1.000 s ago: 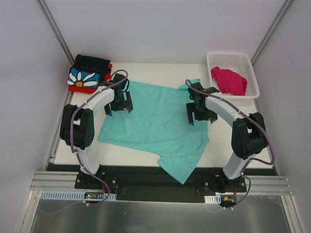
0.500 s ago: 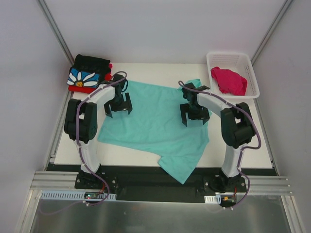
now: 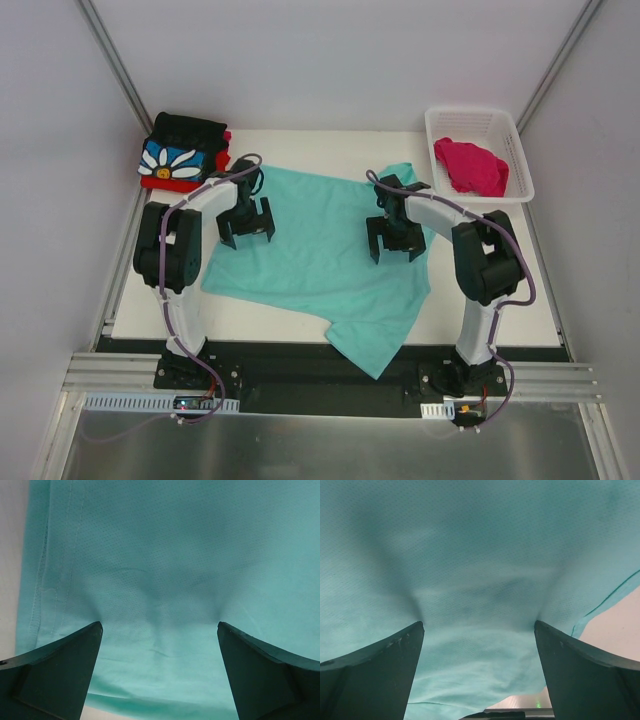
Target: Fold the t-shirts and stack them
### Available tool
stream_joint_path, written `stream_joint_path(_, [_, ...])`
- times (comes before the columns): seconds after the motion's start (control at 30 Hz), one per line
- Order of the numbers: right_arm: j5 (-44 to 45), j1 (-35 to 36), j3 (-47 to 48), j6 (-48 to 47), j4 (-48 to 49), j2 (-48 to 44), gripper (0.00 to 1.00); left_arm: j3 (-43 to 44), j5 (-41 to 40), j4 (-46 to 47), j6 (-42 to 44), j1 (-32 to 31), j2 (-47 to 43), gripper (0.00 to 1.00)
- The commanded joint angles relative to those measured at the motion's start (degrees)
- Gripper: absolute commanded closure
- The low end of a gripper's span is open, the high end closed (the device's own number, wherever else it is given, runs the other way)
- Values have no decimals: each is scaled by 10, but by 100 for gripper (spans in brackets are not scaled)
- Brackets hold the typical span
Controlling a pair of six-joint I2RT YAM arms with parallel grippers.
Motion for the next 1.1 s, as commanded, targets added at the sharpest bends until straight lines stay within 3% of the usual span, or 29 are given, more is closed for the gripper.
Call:
stream_joint_path(0.0, [-24, -2, -12, 10, 11, -28, 4, -37, 6, 5, -12, 7, -26, 1])
stream_joint_path(0.47, [-41, 1, -78, 13, 41, -52, 4, -127, 28, 45, -32, 7, -58, 1])
stream_joint_path(1.07, [-67, 58, -176, 49, 39, -171, 4, -301, 38, 41, -75, -31, -256, 1])
